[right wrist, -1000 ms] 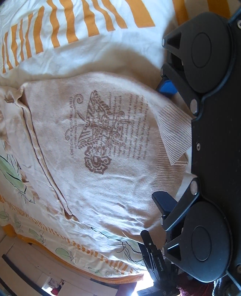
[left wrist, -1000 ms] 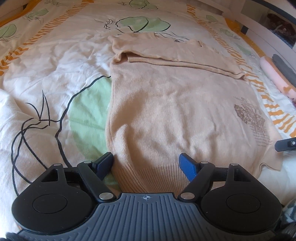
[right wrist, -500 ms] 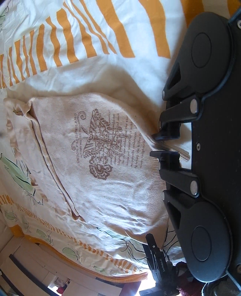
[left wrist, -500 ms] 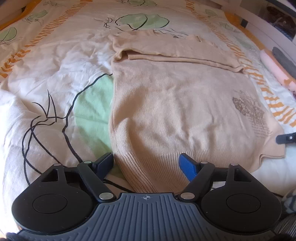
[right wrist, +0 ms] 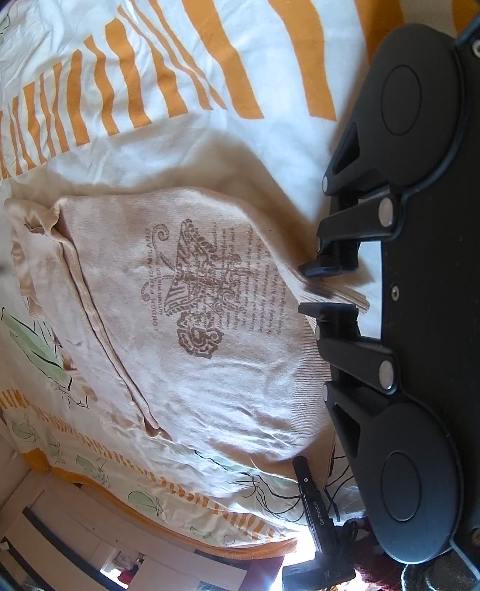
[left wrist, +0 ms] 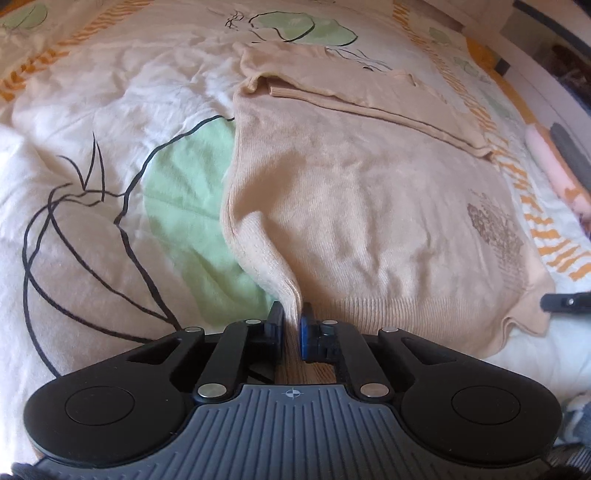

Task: Fold small clothes
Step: 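Pinch the sweater hem with both grippers side by side, then lift the hem with both grippers and fold it toward the collar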

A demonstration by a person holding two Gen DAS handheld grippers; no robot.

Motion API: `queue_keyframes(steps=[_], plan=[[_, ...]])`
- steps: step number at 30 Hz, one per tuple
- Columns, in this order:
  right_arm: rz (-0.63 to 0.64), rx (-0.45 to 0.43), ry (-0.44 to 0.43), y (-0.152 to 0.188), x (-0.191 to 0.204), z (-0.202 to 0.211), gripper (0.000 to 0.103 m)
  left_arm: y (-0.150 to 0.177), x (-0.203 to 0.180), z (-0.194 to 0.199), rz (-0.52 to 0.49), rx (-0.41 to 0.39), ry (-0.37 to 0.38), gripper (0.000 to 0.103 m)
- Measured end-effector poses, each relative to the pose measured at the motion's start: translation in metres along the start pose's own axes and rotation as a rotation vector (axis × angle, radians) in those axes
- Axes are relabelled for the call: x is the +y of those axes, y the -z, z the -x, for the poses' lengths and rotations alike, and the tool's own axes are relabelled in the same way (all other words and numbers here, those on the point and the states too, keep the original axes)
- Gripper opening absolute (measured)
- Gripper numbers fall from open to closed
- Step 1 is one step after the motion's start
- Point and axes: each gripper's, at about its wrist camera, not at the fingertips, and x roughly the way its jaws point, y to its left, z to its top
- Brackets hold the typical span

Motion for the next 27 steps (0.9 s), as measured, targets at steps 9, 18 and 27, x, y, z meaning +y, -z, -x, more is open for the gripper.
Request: queue_keyframes(steps=[9,18,27], plan=[[0.050,0.001,-0.021,0.003,0.009,-0.007,0.012,0.002,0.002,0.008,0.022,-0.054,0.037,0.007],[-0.039,-0.238,-0.161,-0.035,-0.013,0.042,0.012,-0.032,0.007,0.038,0.149,-0.202,0.146,0.007],[-0.011,-0.418,-0.189,-0.113,-0.017,0.038,0.012,-0.116,0.013,0.040,0.146,-0.367,0.183,0.007]])
